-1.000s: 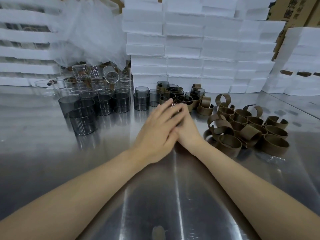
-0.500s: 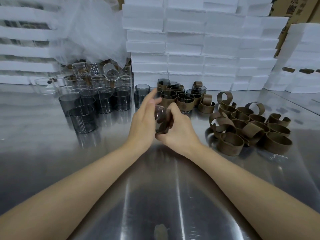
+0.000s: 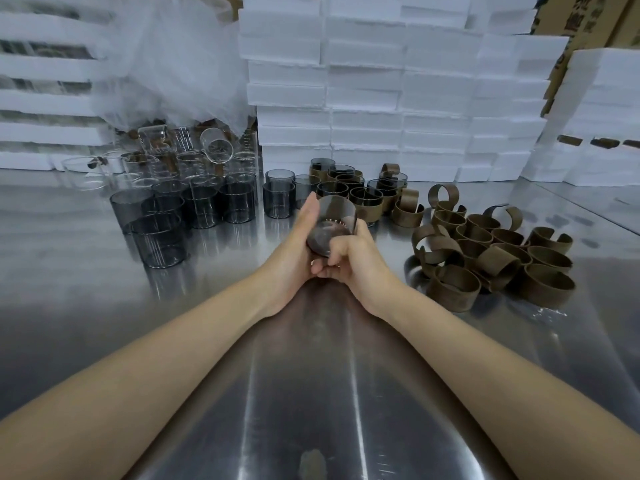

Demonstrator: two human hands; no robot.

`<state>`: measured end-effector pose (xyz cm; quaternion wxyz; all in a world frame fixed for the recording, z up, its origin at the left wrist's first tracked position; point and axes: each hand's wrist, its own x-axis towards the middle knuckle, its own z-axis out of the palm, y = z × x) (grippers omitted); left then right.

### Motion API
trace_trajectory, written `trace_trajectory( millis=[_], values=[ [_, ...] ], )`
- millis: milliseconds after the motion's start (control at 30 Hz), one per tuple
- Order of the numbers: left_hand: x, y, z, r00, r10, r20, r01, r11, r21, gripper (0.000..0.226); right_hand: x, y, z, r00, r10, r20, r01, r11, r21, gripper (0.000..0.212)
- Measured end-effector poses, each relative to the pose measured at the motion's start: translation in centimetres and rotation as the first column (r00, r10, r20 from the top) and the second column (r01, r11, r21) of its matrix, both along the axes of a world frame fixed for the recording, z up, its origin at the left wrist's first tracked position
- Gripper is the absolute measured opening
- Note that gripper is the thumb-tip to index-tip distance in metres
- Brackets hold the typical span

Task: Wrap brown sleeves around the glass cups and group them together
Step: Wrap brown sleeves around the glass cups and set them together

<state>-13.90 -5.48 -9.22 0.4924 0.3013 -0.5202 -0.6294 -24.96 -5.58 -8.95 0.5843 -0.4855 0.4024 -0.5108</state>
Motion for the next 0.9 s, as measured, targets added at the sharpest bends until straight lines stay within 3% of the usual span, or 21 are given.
trace_trajectory(
  millis=[100, 167, 200, 233, 267, 300, 333, 400, 467, 533, 600, 800, 867, 900],
  values=[
    [0.2, -0.3, -0.8, 1.000, -0.004, 0.002, 0.004, 1.000, -0.029, 0.083, -0.3, -0.2, 0.5, 0.990, 0.007, -0.139, -0.002, 1.000, 0.029, 0.048],
    [0.2, -0.3, -1.1, 0.999, 0.010, -0.050, -0.012, 1.000, -0.028, 0.082, -0.6, -0.4, 0.9, 0.942, 0.004, -0.335, -0.005, 1.000, -0.002, 0.048],
    [0.2, -0.4, -1.0, 0.995, 0.038, -0.091, -0.039, 0.999, -0.007, 0.078, -0.9, -0.5, 1.1, 0.866, -0.032, -0.500, -0.007, 0.997, -0.077, 0.049],
    [0.2, -0.5, -0.9, 0.989, 0.071, -0.132, -0.068, 0.997, 0.022, 0.075, -1.3, -0.6, 1.3, 0.709, -0.115, -0.696, -0.027, 0.981, -0.190, 0.052],
    [0.2, -0.6, -0.9, 0.983, 0.100, -0.157, -0.093, 0.994, 0.054, 0.072, -1.8, -0.6, 1.3, 0.476, -0.244, -0.845, -0.062, 0.949, -0.309, 0.054],
    [0.2, -0.6, -1.0, 0.980, 0.122, -0.156, -0.111, 0.991, 0.075, 0.069, -2.4, -0.7, 1.4, 0.246, -0.388, -0.888, -0.087, 0.904, -0.419, 0.054],
    [0.2, -0.5, -0.9, 0.980, 0.137, -0.141, -0.126, 0.989, 0.082, 0.066, -3.0, -0.7, 1.7, 0.090, -0.487, -0.869, -0.089, 0.865, -0.494, 0.052],
    [0.2, -0.3, -0.8, 0.980, 0.158, -0.124, -0.147, 0.985, 0.089, 0.062, -4.5, -1.0, 2.3, -0.092, -0.550, -0.830, -0.033, 0.835, -0.550, 0.045],
    [0.2, -0.3, -0.9, 0.980, 0.164, -0.112, -0.153, 0.984, 0.095, 0.064, -6.0, -1.4, 2.8, -0.233, -0.450, -0.862, 0.066, 0.877, -0.475, 0.048],
    [0.2, -0.4, -0.9, 0.982, 0.157, -0.105, -0.148, 0.985, 0.095, 0.061, -7.1, -1.4, 2.9, -0.270, -0.277, -0.922, 0.167, 0.930, -0.328, 0.051],
    [0.3, -0.5, -0.9, 0.980, 0.157, -0.124, -0.146, 0.984, 0.099, 0.050, -7.4, -1.3, 2.7, -0.275, -0.219, -0.936, 0.182, 0.944, -0.274, 0.046],
    [0.5, -0.5, -0.9, 0.970, 0.238, -0.049, -0.234, 0.970, 0.074, 0.035, -6.8, -1.7, 2.4, -0.231, -0.576, -0.784, 0.037, 0.800, -0.598, 0.024],
    [0.5, -0.4, -0.8, 0.963, 0.267, -0.033, -0.265, 0.962, 0.061, 0.028, -6.8, -1.9, 2.4, -0.159, -0.722, -0.674, 0.010, 0.681, -0.732, 0.025],
    [0.5, -0.4, -0.8, 0.959, 0.282, -0.027, -0.280, 0.959, 0.050, 0.023, -6.8, -1.9, 2.5, -0.078, -0.767, -0.637, 0.024, 0.637, -0.770, 0.025]
  ],
)
